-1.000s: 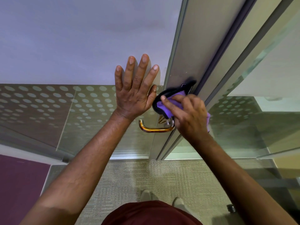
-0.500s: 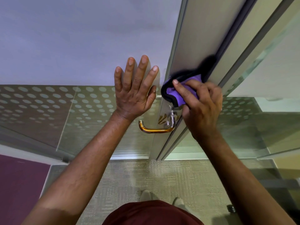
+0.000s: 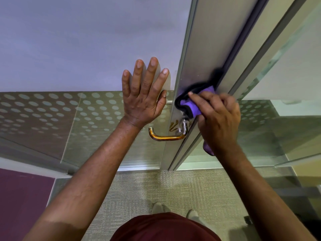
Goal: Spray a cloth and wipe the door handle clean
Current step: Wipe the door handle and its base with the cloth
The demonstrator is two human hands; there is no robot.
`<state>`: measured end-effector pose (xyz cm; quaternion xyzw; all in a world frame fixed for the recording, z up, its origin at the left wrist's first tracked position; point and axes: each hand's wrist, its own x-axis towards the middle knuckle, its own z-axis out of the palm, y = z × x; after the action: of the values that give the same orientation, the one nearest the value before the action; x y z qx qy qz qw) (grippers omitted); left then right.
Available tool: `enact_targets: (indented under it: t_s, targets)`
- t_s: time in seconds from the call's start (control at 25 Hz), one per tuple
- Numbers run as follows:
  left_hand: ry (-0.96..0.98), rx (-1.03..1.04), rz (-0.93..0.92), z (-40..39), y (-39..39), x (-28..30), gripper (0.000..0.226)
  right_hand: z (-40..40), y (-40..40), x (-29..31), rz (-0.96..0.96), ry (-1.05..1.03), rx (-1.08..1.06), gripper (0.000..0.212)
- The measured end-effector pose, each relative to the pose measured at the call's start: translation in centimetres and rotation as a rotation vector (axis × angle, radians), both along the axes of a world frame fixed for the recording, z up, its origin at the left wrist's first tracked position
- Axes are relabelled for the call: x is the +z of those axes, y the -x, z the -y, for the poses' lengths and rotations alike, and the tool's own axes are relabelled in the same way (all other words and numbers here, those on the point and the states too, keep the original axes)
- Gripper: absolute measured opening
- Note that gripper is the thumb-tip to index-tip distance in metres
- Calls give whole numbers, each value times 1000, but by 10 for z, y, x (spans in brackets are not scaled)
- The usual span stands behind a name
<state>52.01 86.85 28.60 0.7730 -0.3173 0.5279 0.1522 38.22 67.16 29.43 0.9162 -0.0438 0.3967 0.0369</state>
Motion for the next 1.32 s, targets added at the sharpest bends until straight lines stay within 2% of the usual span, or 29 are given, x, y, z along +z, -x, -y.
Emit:
enact_targets:
  t_s: [0.16, 0.36, 0.48, 0.6, 0.68, 0.76, 0.88, 1.0, 1.12, 1.24, 1.32]
  targets:
    - [0, -7, -2, 0, 1, -2, 63, -4, -1, -20, 114, -43, -11, 54]
    - [2, -9, 16, -1, -1, 0, 63, -2, 19, -71, -114, -24, 10, 49]
    - [4, -18, 14, -1, 1, 1, 62, -7, 17, -47, -136, -57, -20, 49]
    - [0, -20, 1, -1, 2, 2, 59, -6, 4, 4, -15, -143, -106, 50]
    - [0, -15, -5, -1, 2, 2, 59, -3, -3, 18, 104, -131, -103, 44]
    - [6, -14, -4, -1, 2, 2, 58, 0, -2, 1, 122, -70, -64, 40]
    - [-2, -15, -4, -2, 1, 3, 58, 3, 7, -52, 22, 10, -26, 35]
    - [-4, -13, -3, -2, 1, 2, 60, -5, 15, -75, -85, -21, -50, 34]
    - [-4, -14, 8, -2, 1, 1, 61, -9, 12, -41, -58, -45, -55, 32]
    - [-6, -8, -3, -1, 1, 2, 60, -4, -5, 8, 99, -126, -94, 38]
    - [4, -5, -4, 0, 1, 1, 59, -4, -13, 11, 192, -146, -101, 35]
